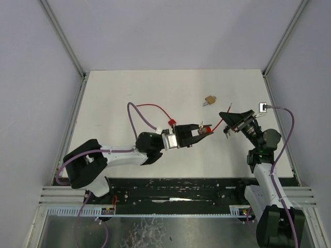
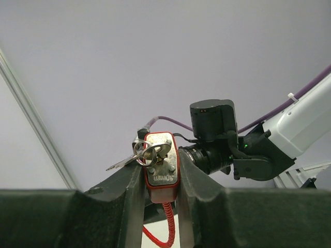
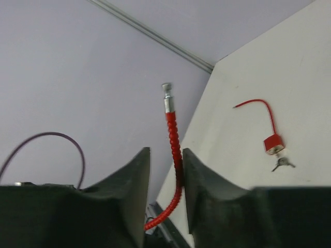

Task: Lock with the key
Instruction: Lock the lock.

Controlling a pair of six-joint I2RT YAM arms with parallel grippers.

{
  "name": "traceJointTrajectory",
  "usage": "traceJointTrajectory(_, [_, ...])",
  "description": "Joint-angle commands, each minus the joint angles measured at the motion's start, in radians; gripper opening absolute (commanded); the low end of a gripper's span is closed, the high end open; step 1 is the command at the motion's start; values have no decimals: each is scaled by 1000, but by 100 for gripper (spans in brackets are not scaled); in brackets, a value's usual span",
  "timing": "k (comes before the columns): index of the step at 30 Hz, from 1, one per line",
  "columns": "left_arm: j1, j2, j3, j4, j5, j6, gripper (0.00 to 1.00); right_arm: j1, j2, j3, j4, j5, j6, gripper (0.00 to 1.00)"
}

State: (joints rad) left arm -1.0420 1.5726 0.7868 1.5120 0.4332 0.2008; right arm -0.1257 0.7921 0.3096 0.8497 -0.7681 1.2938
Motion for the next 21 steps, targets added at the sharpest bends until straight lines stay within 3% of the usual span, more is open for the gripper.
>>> traceJointTrajectory(1, [-6,6,-21,85,-59,-40,0,-3,-19,21,70,-8,-83,24])
traceJointTrajectory(2, [-6,5,-28,86,-70,-54,0,-3,-29,21,56,-4,-97,11])
traceJointTrajectory(4, [-5,4,-38,86,-101,-89,0,-3,-58,23,32,1,-151,0])
traceJointTrajectory(13, [22,-22,-76,58,-283,-415,0,-1,-193,60,-78,-102,-493,0])
traceJointTrajectory(21, [132,-108,-74,-139,-201,-764,0,3,-240,134,-277,-254,-813,0])
